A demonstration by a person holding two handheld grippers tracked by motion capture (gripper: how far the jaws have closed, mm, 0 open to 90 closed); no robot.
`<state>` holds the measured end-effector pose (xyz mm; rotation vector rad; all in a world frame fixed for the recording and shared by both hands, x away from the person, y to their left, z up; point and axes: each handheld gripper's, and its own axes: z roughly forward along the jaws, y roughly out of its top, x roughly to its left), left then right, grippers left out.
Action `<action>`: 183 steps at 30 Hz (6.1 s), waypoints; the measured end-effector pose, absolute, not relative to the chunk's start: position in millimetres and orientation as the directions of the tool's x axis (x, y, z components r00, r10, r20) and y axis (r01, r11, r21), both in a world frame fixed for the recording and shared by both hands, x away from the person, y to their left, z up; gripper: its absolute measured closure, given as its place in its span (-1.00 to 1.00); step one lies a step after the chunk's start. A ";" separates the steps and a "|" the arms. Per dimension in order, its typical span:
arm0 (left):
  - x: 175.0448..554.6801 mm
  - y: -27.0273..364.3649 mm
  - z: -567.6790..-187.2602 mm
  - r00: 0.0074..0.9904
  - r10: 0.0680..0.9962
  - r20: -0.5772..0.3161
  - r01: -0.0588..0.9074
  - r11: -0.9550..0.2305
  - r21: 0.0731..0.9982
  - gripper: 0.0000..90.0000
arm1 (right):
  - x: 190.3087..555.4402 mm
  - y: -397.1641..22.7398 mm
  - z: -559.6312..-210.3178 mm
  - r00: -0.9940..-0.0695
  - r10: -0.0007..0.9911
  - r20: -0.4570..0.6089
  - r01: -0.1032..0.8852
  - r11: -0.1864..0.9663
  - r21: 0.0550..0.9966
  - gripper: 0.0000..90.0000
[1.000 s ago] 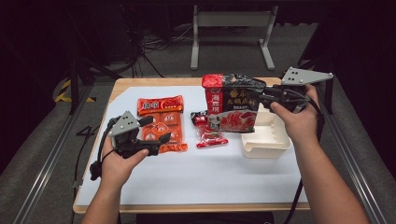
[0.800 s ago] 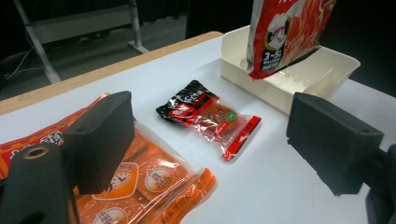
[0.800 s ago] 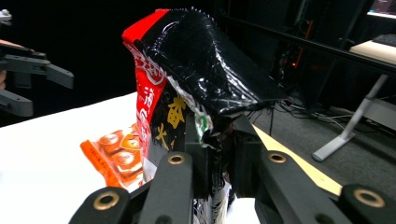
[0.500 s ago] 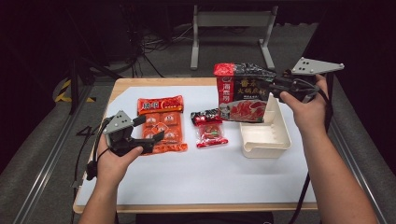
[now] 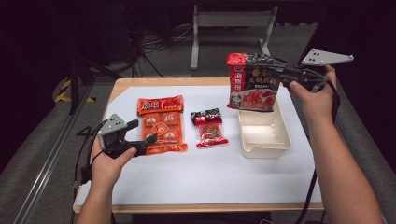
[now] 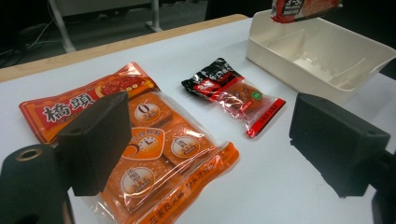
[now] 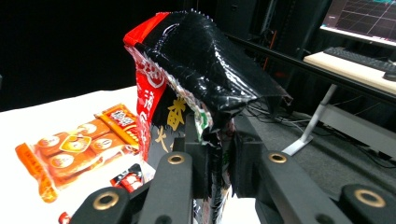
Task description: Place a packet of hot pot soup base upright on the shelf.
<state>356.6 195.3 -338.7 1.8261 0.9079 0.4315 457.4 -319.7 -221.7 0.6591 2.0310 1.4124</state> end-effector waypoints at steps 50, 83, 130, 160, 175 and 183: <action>333.6 228.1 -356.0 0.554 0.820 -0.142 0.466 -0.164 0.870 -0.69 | 512.4 -351.5 -270.9 -0.715 0.668 -0.206 0.069 0.361 0.930 0.77; 343.4 222.6 -360.5 0.568 0.809 -0.151 0.476 -0.173 0.862 -0.69 | 512.4 -353.9 -309.6 -0.708 0.696 -0.119 0.198 0.358 0.913 0.65; 381.5 209.7 -357.4 0.584 0.795 -0.163 0.492 -0.187 0.850 -0.70 | 413.8 -373.6 -299.8 -0.625 0.780 -0.039 0.269 0.262 0.927 -0.11; 393.2 227.0 -362.0 0.560 0.815 -0.149 0.465 -0.160 0.871 -0.79 | 349.3 -330.6 -315.5 -0.726 0.687 -0.014 0.238 0.271 0.932 -0.16; 411.8 227.1 -369.6 0.534 0.830 -0.160 0.467 -0.132 0.874 -0.73 | 345.6 -314.7 -319.5 -0.760 0.650 -0.021 0.228 0.297 0.927 -0.17; 442.3 234.2 -380.2 0.489 0.856 -0.166 0.479 -0.104 0.872 -0.71 | 346.0 -308.6 -322.1 -0.770 0.638 -0.024 0.229 0.311 0.922 -0.18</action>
